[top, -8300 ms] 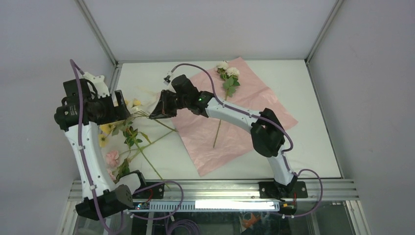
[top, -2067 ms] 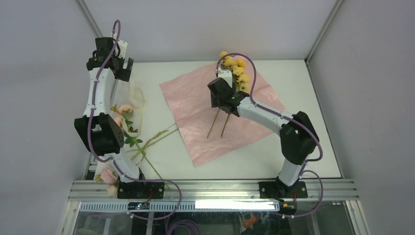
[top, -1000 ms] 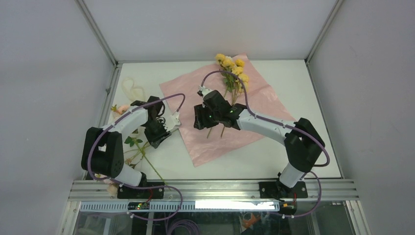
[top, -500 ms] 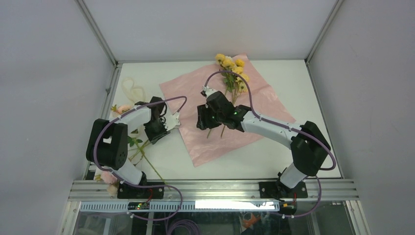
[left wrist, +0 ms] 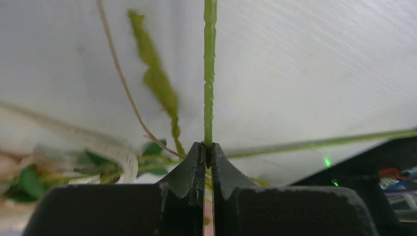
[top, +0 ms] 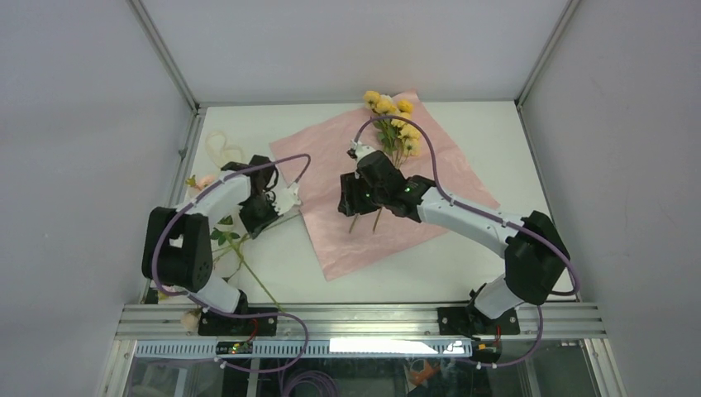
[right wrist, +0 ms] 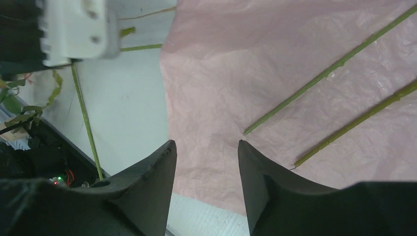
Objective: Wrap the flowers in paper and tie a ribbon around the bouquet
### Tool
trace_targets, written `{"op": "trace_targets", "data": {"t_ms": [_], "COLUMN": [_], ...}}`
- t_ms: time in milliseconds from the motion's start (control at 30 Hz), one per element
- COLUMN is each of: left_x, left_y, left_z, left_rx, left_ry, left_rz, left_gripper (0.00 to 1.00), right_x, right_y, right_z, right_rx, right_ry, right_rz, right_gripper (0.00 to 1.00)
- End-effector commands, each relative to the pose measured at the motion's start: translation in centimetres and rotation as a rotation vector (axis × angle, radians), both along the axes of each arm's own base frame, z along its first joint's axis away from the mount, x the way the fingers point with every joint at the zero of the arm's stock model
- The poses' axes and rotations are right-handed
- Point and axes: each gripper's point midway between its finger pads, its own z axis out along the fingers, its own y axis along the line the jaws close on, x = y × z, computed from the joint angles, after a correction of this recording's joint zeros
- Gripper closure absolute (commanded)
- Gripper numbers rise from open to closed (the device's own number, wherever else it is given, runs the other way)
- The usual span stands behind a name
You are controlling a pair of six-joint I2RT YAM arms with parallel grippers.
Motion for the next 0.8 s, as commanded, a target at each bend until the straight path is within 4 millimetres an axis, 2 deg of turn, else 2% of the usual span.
{"op": "trace_targets", "data": {"t_ms": [0,133,267,333,400,500,567,633,700,767], "left_x": [-0.2,-2.2,-3.8,-4.0,-3.7,-2.6,-1.6,-1.9,-3.0,-3.6], "left_y": [-1.8,-1.4,-1.0,-0.4,0.6,2.5,3.1,2.2,0.0,-1.0], "left_z": [12.3,19.9,24.6,26.3,27.1,27.5,27.6,28.2,28.0,27.3], "left_rx": [-0.204,-0.246,-0.250,-0.217,-0.151,-0.015,0.061,0.057,-0.019,-0.034], "left_ry": [-0.152,-0.279,-0.411,-0.493,-0.535,-0.590,-0.663,-0.729,-0.774,-0.780], "left_rz": [0.115,0.009,-0.148,-0.249,-0.295,-0.375,-0.461,-0.597,-0.764,-0.882], "left_gripper": [1.00,1.00,1.00,1.00,1.00,1.00,1.00,1.00,1.00,1.00], "right_x": [0.4,-0.6,-0.2,0.3,0.5,0.6,0.5,0.6,0.4,0.0], "right_y": [-0.1,0.6,-1.0,-1.8,-2.3,-2.3,-2.2,-2.1,-1.9,-0.6], "right_z": [6.0,10.2,14.9,16.0,15.3,12.9,12.7,13.7,15.4,17.2], "right_rx": [0.090,0.187,0.269,0.285,0.260,0.205,0.205,0.234,0.269,0.338], "right_ry": [-0.081,-0.105,-0.104,-0.110,-0.099,-0.027,-0.012,-0.036,-0.075,-0.102], "right_rz": [-0.004,0.077,0.072,0.068,0.076,0.079,0.079,0.087,0.108,0.165], "right_gripper": [0.48,0.48,0.47,0.46,0.45,0.46,0.46,0.46,0.45,0.43]}}
